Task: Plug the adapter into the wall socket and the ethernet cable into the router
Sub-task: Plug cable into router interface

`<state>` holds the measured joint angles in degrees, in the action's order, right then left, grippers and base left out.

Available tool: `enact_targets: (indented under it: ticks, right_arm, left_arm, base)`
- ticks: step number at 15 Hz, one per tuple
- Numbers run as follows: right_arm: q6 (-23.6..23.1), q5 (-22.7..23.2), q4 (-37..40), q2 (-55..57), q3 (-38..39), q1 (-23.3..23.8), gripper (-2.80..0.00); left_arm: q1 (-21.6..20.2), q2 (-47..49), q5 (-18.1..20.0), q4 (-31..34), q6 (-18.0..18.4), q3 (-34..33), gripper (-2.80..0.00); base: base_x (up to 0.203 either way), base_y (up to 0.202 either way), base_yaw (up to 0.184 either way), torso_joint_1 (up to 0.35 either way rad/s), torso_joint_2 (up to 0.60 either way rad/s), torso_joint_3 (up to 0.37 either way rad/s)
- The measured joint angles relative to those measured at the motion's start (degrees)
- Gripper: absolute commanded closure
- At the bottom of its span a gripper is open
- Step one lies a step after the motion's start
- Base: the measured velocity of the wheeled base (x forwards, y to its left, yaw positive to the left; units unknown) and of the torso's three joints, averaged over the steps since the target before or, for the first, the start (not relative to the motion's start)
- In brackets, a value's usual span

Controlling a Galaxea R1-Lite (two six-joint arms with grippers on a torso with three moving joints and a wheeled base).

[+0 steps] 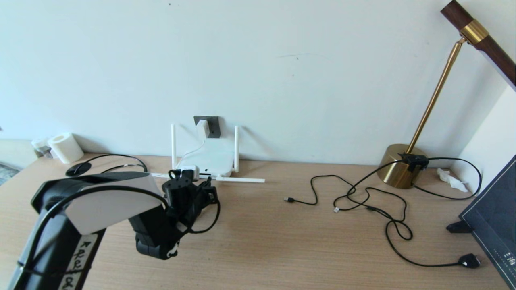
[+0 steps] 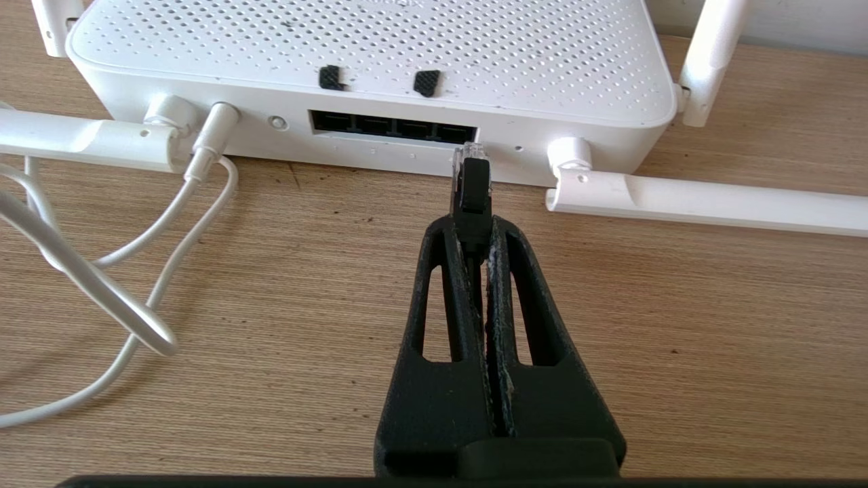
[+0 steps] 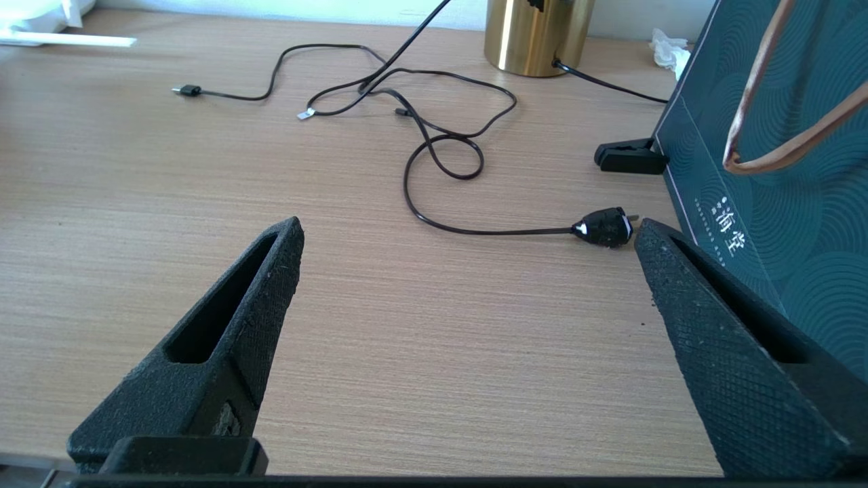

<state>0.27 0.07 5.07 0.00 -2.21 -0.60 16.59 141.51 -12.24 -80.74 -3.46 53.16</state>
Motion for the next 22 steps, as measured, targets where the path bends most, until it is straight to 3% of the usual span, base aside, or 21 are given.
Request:
enact_targets:
  ticks: [22]
  right_arm:
    - [0.00, -0.02, 0.00, 0.00, 0.00, 0.00, -2.80]
  left_arm:
    - [-1.30, -0.09, 0.54, -0.09, -0.01, 0.59, 0.00]
  base:
    - [0.000, 0.000, 0.000, 0.000, 0.00, 0.000]
